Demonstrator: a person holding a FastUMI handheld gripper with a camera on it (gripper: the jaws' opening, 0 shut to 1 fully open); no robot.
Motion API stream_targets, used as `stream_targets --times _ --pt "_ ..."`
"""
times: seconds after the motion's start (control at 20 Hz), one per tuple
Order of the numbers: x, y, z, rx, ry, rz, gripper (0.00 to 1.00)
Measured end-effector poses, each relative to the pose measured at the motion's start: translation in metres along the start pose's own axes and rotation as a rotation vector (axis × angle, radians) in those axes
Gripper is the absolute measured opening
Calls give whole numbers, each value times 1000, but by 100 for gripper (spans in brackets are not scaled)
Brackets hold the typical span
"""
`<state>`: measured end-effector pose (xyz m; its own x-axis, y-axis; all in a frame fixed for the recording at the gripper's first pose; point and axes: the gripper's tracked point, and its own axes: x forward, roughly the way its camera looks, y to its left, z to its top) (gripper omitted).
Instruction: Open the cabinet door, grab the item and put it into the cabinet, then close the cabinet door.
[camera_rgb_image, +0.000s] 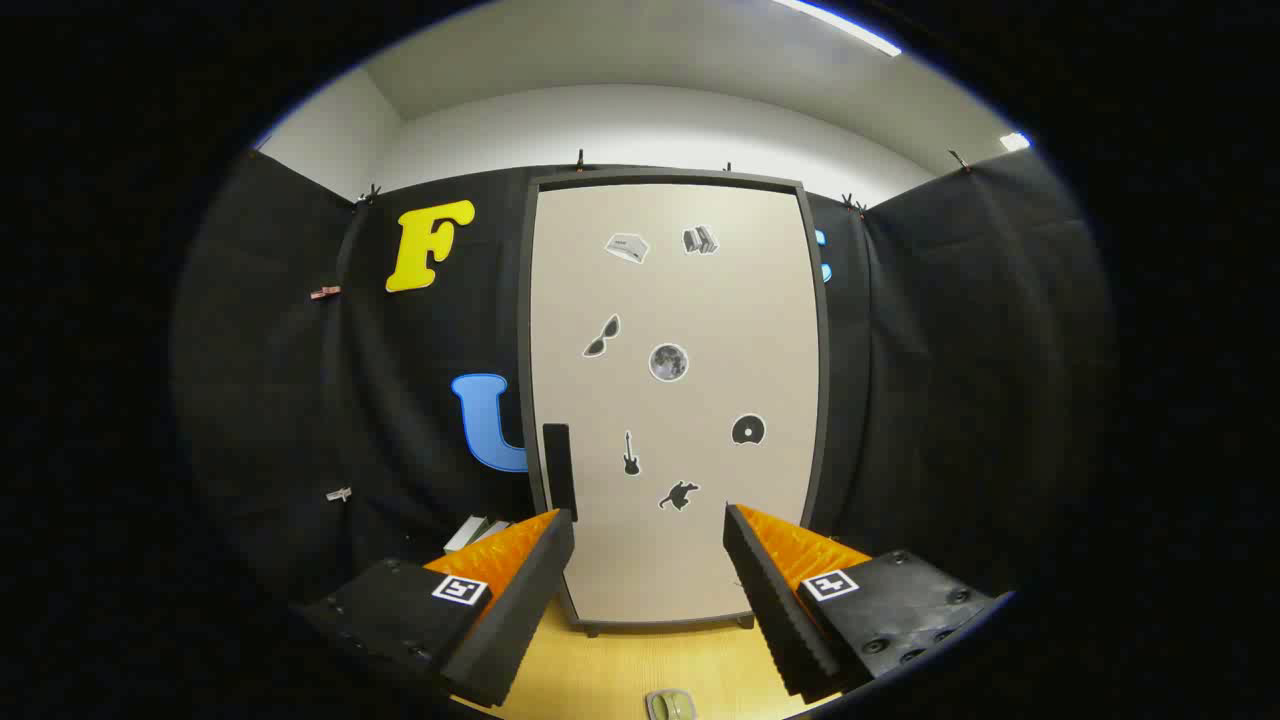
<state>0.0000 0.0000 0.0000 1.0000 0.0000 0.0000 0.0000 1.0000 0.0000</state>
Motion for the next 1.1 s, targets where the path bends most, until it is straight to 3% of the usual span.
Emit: stream_targets --times 1.1 --pt "3 3 -3 -20 28 -43 98"
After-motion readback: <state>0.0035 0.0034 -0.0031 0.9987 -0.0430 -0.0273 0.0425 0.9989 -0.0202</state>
